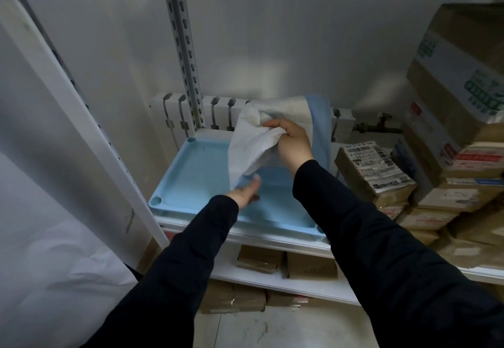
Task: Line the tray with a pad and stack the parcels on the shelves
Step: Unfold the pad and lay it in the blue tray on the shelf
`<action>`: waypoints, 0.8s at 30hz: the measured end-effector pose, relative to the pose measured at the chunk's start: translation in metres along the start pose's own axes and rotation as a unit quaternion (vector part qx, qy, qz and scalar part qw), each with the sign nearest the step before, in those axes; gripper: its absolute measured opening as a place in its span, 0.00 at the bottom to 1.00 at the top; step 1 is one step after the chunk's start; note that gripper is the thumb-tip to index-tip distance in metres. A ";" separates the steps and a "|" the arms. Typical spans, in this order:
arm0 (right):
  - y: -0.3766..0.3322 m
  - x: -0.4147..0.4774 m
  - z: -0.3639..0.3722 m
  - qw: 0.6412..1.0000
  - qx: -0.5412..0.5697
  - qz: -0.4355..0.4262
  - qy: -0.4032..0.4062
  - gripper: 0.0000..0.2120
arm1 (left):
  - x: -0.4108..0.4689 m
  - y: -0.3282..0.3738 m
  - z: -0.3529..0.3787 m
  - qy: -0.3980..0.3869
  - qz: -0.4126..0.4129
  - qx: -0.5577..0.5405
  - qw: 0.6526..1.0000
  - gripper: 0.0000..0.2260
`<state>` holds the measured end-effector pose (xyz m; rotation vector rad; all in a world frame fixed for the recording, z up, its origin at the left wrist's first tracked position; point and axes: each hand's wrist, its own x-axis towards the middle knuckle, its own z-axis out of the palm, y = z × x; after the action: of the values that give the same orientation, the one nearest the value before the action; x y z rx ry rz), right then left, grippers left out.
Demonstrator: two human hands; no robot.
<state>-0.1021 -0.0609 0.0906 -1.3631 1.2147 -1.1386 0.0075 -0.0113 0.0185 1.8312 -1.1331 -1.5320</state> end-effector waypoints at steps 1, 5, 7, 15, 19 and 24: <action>-0.002 -0.002 0.000 1.000 -0.008 -0.005 -0.003 0.20 | 0.000 0.004 -0.003 -0.002 0.001 -0.196 0.981 0.43; -0.019 -0.004 -0.004 0.982 -0.173 -0.070 -0.035 0.17 | -0.001 0.020 -0.034 0.024 0.048 -0.508 0.860 0.40; -0.026 0.002 -0.008 0.951 -0.278 -0.116 -0.062 0.11 | -0.002 0.030 -0.045 0.067 0.080 -0.528 0.843 0.29; -0.007 0.011 -0.009 0.685 -0.641 -0.332 -0.101 0.33 | -0.002 0.029 -0.076 0.159 0.197 -0.611 0.750 0.20; 0.036 -0.010 -0.006 0.650 -0.719 -0.113 -0.220 0.32 | 0.014 -0.010 -0.073 0.201 0.075 -0.631 0.745 0.17; 0.076 -0.017 -0.008 0.600 -0.725 0.044 -0.335 0.21 | 0.037 -0.053 -0.079 0.237 -0.053 -0.498 0.832 0.18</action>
<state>-0.1202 -0.0488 0.0152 -2.4488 1.5112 0.8684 0.0991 -0.0248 -0.0248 1.3655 0.0664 -1.2211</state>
